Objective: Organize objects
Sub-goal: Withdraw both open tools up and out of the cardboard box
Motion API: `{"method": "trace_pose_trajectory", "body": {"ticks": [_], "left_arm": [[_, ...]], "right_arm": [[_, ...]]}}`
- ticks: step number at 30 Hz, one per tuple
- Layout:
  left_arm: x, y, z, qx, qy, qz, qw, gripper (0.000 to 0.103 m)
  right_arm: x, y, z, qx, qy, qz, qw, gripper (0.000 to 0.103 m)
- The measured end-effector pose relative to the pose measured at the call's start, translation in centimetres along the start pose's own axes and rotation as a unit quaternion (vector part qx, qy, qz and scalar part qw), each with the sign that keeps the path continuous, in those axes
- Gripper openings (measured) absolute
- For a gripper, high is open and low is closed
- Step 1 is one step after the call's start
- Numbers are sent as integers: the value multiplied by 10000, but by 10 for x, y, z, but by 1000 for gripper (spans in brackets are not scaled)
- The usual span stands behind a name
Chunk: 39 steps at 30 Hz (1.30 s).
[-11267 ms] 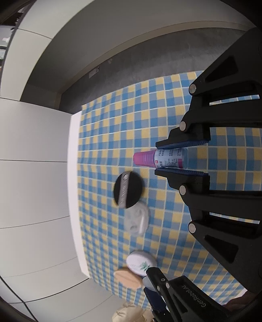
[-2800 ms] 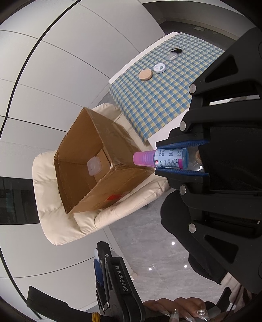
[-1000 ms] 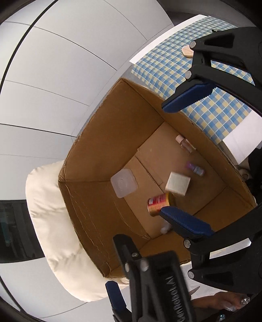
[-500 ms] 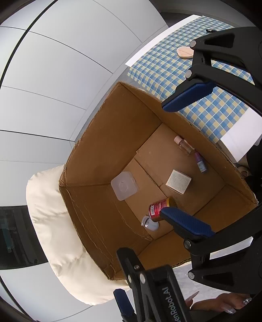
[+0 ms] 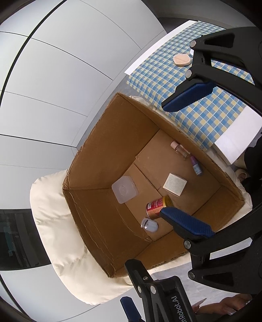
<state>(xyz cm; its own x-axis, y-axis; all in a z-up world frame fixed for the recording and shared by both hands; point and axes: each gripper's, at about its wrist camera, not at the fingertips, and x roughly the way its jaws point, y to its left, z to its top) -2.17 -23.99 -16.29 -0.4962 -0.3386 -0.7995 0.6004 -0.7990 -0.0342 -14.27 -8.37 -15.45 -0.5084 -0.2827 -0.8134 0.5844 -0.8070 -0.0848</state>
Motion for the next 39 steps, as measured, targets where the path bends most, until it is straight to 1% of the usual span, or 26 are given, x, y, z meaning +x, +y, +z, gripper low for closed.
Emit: {"method": "trace_pose_trajectory", "body": {"ticks": [4,8,13,17,19,24,30,34,39], "left_arm": [[-11,2,-10,6,-25,165,9999,102],[-24,3,-24,34,-12,205,9998,102],[-38,2,-40,30,25,154,9999,102],[-51,3,-49,-13,52,-43,10000,102],[-60,3,-55,-16,36,-85,10000,102],[-79,4,-71,115,36,-55,9999,102],[-99,11,-89,66,36,-72,9999,102],[-111,14,-103,103,50,-65,9999,102],[-123,15,-120,180,70,-22,9998,102]], "right_arm": [[-11,0,-8,-24,15,18,10000,97],[-24,-2,-18,12,1,52,10000,97],[-41,-5,-32,94,-25,8,10000,97],[-54,-8,-45,153,-24,-14,9999,97],[-61,-10,-52,199,-19,-22,9998,97],[-86,-13,-74,325,-32,-20,9995,97],[-112,-13,-96,390,-118,-158,9990,97],[-124,-12,-112,444,-98,-39,9990,97],[-138,-8,-135,410,-53,-56,9991,97]]}}
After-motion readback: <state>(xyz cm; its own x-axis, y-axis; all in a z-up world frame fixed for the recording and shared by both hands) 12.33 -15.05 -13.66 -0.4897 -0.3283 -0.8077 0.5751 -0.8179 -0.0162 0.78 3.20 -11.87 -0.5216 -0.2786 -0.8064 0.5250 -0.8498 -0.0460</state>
